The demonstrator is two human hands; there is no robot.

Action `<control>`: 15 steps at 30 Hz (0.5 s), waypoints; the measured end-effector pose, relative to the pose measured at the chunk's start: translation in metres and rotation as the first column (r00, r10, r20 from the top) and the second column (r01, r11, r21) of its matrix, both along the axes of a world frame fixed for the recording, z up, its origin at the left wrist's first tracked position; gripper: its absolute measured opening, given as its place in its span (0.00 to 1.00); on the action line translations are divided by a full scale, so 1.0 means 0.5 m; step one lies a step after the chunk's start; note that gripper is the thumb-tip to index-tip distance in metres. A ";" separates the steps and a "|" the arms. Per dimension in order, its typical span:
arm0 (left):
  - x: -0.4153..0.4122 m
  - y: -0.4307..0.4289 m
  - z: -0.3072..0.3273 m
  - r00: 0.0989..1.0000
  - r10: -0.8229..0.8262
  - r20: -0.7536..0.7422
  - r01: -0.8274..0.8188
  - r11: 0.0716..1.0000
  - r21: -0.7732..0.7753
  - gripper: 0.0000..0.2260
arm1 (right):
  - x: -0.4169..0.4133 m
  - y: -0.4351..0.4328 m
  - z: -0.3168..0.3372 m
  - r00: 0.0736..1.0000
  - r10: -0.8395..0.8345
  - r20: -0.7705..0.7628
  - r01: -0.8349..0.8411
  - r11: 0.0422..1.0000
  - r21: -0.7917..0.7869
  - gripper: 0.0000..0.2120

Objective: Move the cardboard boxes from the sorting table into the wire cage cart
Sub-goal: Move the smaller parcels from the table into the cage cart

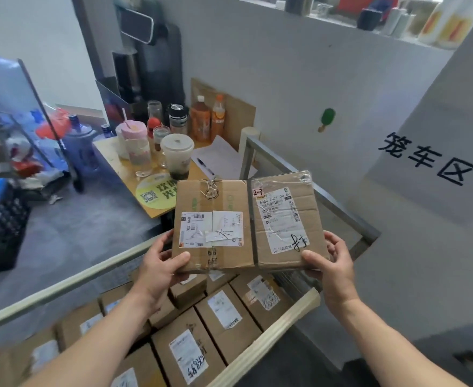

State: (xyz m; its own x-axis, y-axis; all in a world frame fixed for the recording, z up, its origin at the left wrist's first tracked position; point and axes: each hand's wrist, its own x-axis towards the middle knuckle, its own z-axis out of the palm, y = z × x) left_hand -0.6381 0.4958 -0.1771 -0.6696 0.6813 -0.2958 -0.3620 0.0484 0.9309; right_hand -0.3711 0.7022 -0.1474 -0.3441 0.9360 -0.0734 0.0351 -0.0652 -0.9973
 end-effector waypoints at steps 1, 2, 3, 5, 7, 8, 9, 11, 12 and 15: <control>-0.009 -0.006 -0.009 1.000 0.014 0.014 -0.014 1.000 -0.002 0.25 | -0.017 0.001 -0.009 1.000 0.013 0.014 -0.013 1.000 -0.007 0.40; -0.017 -0.011 -0.018 0.999 0.029 0.031 -0.029 1.000 -0.004 0.26 | -0.031 0.004 -0.019 0.999 0.026 0.023 -0.025 1.000 -0.018 0.39; -0.024 -0.015 -0.027 0.998 0.047 0.047 -0.047 0.999 -0.011 0.27 | -0.046 0.007 -0.029 0.999 0.040 0.028 -0.040 0.999 -0.031 0.38; -0.036 -0.019 -0.045 0.993 0.090 0.073 -0.088 0.996 -0.035 0.28 | -0.074 0.018 -0.051 0.997 0.072 0.036 -0.070 0.996 -0.055 0.33; -0.044 -0.022 -0.062 0.987 0.129 0.092 -0.124 0.991 -0.059 0.29 | -0.099 0.035 -0.082 0.994 0.093 0.051 -0.089 0.993 -0.073 0.29; -0.048 -0.021 -0.072 0.984 0.147 0.101 -0.140 0.988 -0.071 0.28 | -0.110 0.045 -0.101 0.993 0.101 0.061 -0.095 0.991 -0.089 0.28; -0.050 -0.021 -0.083 0.980 0.167 0.110 -0.158 0.984 -0.082 0.28 | -0.119 0.055 -0.123 0.991 0.111 0.074 -0.102 0.989 -0.109 0.28; -0.054 -0.015 -0.106 0.970 0.208 0.122 -0.196 0.975 -0.105 0.28 | -0.137 0.076 -0.165 0.986 0.136 0.094 -0.120 0.980 -0.156 0.29; -0.055 -0.011 -0.120 0.966 0.228 0.125 -0.214 0.970 -0.119 0.29 | -0.147 0.088 -0.187 0.984 0.151 0.095 -0.132 0.974 -0.183 0.29; -0.051 0.010 -0.172 0.948 0.285 0.139 -0.263 0.952 -0.155 0.29 | -0.177 0.127 -0.258 0.975 0.200 0.097 -0.170 0.952 -0.255 0.29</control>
State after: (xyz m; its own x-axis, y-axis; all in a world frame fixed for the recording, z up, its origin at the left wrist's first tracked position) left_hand -0.6637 0.5007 -0.2631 -0.7621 0.4254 -0.4881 -0.5206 0.0457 0.8526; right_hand -0.4595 0.7659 -0.2763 -0.4838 0.8051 -0.3431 0.1884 -0.2870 -0.9392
